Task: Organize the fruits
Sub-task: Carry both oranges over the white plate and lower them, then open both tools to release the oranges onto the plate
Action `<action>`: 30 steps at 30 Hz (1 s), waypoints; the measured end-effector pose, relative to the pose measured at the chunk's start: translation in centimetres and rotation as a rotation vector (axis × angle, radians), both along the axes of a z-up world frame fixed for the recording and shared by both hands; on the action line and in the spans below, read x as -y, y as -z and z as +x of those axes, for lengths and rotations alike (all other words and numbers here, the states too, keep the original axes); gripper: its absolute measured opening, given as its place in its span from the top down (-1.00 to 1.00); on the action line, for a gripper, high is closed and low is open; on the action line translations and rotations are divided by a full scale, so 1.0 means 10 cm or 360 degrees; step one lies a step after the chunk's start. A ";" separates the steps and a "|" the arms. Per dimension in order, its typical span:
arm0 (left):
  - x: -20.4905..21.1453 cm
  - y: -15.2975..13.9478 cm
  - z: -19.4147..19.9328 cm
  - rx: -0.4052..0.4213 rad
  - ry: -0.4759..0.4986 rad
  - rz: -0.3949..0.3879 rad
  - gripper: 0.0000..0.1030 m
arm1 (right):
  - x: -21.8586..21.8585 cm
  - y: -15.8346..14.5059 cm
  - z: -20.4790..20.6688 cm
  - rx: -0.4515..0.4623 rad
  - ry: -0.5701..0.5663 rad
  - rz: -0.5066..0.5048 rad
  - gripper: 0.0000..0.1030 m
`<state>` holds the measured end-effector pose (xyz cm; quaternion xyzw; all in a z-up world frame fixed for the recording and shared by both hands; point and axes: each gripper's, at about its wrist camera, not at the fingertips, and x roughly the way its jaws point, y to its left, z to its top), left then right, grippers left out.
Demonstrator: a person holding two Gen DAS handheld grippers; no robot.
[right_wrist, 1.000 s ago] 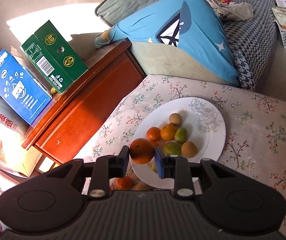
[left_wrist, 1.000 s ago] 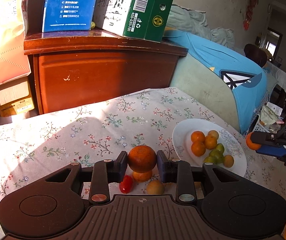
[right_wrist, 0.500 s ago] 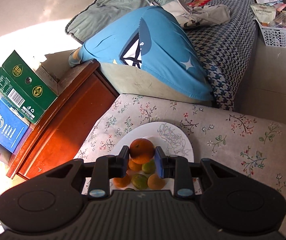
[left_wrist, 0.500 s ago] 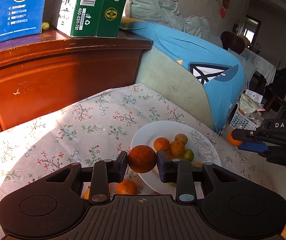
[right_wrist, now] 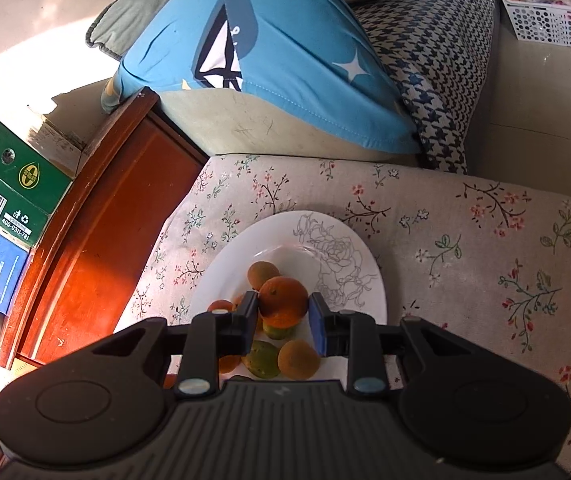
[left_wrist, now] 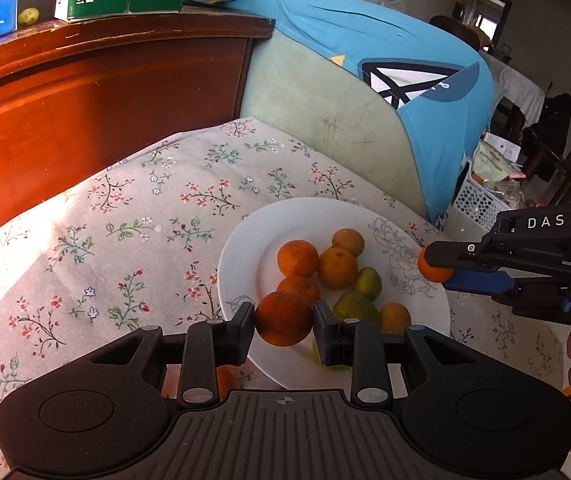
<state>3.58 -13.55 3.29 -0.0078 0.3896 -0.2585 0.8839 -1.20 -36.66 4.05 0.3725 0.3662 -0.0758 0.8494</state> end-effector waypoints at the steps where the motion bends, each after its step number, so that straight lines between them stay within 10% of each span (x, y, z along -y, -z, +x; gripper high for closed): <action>1: 0.01 0.01 0.01 -0.0009 0.0000 -0.0005 0.44 | -0.01 0.02 0.01 -0.0009 0.0001 0.0005 0.46; 16: 0.09 -0.05 0.06 -0.0016 -0.0010 -0.0029 0.37 | 0.00 0.08 0.13 -0.0029 0.0050 0.0024 0.30; 30: -0.14 -0.32 0.03 0.0054 -0.0119 0.0069 -0.64 | -0.06 -0.02 0.04 -0.0045 0.0087 -0.0009 -0.50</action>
